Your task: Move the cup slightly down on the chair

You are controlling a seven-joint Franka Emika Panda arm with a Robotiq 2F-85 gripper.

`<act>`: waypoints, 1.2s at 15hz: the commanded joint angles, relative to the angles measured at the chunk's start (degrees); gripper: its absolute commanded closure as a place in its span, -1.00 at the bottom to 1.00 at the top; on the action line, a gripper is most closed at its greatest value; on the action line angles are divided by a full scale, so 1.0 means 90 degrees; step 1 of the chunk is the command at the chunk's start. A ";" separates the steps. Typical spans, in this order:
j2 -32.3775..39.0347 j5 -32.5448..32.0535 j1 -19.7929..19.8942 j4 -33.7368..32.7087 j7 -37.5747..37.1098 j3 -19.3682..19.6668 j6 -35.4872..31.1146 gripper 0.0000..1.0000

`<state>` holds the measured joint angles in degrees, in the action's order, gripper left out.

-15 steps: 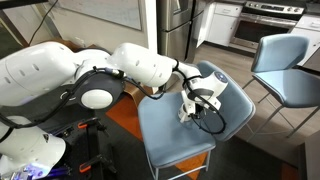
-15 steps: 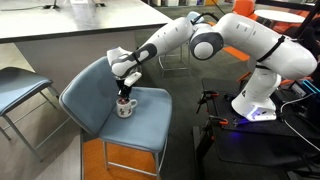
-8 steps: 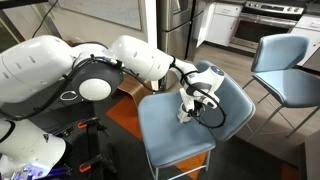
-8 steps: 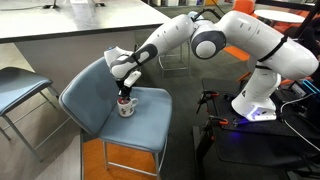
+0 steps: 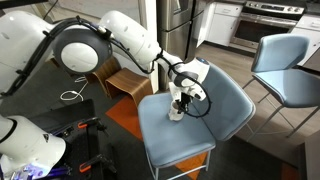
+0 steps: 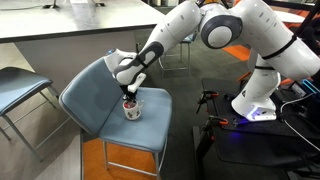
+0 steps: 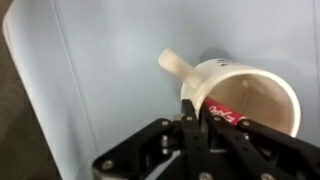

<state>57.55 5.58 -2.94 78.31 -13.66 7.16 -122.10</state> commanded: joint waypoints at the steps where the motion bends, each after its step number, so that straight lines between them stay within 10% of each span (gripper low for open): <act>1: -0.0845 -0.0078 -0.0107 0.1451 -0.0452 0.0008 -0.0788 0.96; 9: -0.1227 0.0133 0.0081 0.2631 -0.0370 -0.0138 -0.1809 0.86; 10: -0.1260 0.0145 0.0106 0.2679 -0.0337 -0.0161 -0.1849 0.32; 18: -0.2553 0.0296 0.0240 0.3491 0.0018 -0.0417 -0.1832 -0.71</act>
<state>41.22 6.81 -2.27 103.81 -16.03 5.59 -137.20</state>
